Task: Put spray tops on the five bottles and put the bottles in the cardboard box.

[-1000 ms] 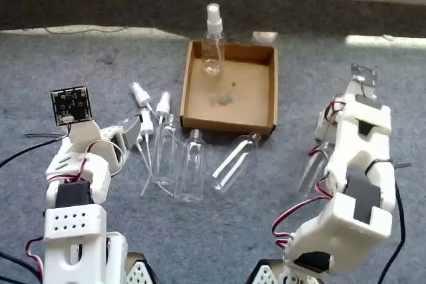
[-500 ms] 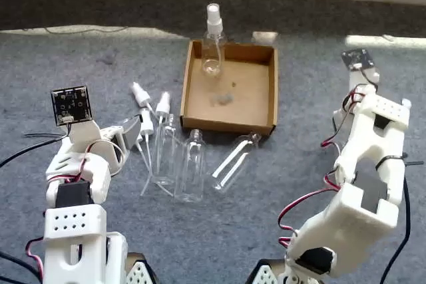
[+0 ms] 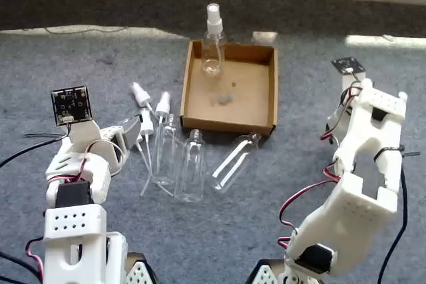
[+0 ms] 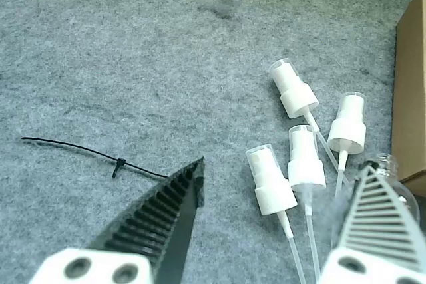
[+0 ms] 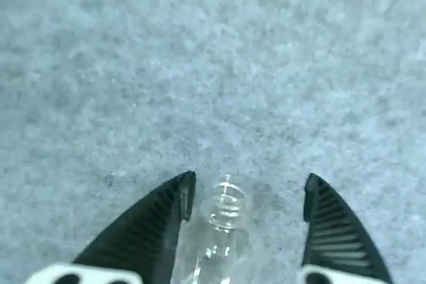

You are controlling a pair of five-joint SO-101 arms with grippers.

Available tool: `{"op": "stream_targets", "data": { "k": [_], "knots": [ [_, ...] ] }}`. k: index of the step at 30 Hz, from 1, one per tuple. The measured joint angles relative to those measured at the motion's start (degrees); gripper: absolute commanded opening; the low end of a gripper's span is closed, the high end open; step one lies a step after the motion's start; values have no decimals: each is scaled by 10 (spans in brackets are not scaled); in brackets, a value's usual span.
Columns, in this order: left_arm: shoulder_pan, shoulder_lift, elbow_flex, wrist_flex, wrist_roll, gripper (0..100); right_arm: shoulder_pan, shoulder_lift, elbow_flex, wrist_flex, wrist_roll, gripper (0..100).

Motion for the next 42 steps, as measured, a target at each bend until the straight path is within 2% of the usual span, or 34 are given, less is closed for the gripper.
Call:
{"op": "stream_targets", "data": {
  "k": [5, 8, 18, 27, 32, 42],
  "knots": [
    [0, 0, 0, 0, 0, 322, 0, -7, -116, 156, -2, 276],
    [0, 0, 0, 0, 0, 322, 1, -8, -135, 209, -4, 276],
    [0, 0, 0, 0, 0, 322, 0, 11, -42, 184, -7, 276],
    [0, 0, 0, 0, 0, 322, 18, 11, 69, 75, -7, 276],
    [0, 0, 0, 0, 0, 322, 18, 4, 90, 53, -9, 272],
    [0, 0, 0, 0, 0, 312, 25, 1, 88, 46, -10, 1]
  ]
}}
